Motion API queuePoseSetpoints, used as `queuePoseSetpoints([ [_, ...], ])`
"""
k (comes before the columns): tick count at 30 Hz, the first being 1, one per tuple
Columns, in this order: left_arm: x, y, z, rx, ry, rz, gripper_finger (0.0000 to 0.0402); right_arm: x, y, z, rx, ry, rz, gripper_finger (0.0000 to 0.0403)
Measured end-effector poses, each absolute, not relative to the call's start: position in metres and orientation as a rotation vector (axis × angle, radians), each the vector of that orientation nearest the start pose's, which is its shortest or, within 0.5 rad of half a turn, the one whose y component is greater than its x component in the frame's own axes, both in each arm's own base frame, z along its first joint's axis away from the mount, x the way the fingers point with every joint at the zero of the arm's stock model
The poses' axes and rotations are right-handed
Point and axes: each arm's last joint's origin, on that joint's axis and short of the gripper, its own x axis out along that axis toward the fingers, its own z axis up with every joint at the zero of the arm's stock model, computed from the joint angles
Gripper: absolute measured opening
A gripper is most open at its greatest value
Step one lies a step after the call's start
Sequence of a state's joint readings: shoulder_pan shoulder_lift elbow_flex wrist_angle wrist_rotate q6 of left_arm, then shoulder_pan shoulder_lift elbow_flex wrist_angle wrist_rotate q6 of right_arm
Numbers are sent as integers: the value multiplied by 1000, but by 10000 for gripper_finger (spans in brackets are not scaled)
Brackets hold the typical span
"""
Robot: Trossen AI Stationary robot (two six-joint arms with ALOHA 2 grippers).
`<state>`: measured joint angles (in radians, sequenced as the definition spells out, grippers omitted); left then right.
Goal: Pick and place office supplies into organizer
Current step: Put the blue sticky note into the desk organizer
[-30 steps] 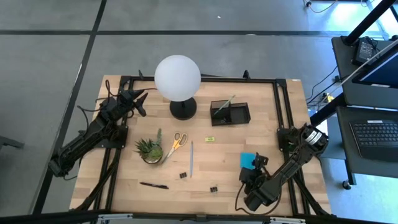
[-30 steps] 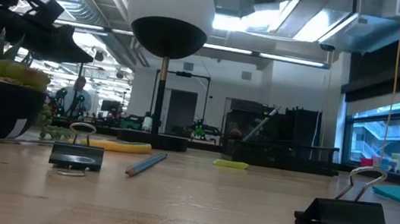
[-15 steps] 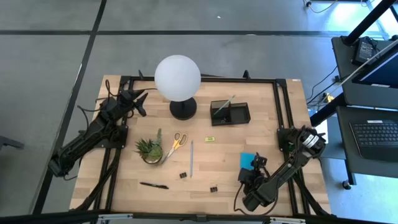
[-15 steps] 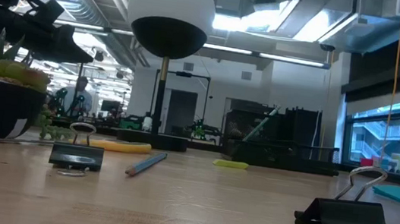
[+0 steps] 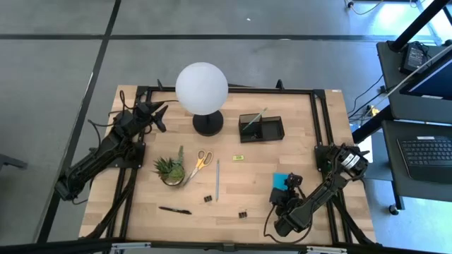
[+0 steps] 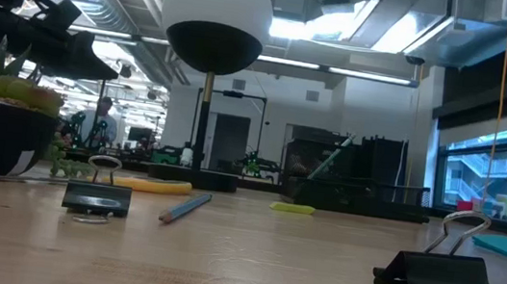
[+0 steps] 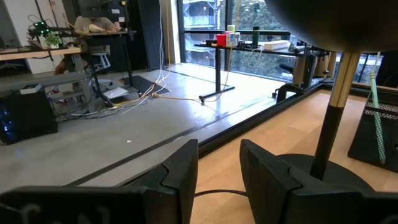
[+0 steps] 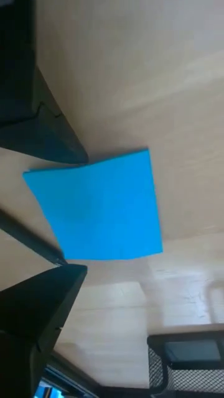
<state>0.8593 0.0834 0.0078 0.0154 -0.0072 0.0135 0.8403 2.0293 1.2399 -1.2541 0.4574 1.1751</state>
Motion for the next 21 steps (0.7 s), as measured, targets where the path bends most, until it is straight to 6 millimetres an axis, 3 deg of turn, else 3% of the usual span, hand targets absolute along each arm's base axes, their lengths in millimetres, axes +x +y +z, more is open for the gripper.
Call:
queuePoseSetpoints([
  [21, 67, 78, 161, -13, 63, 866, 114, 210, 215, 117, -347, 1377, -664, 280],
])
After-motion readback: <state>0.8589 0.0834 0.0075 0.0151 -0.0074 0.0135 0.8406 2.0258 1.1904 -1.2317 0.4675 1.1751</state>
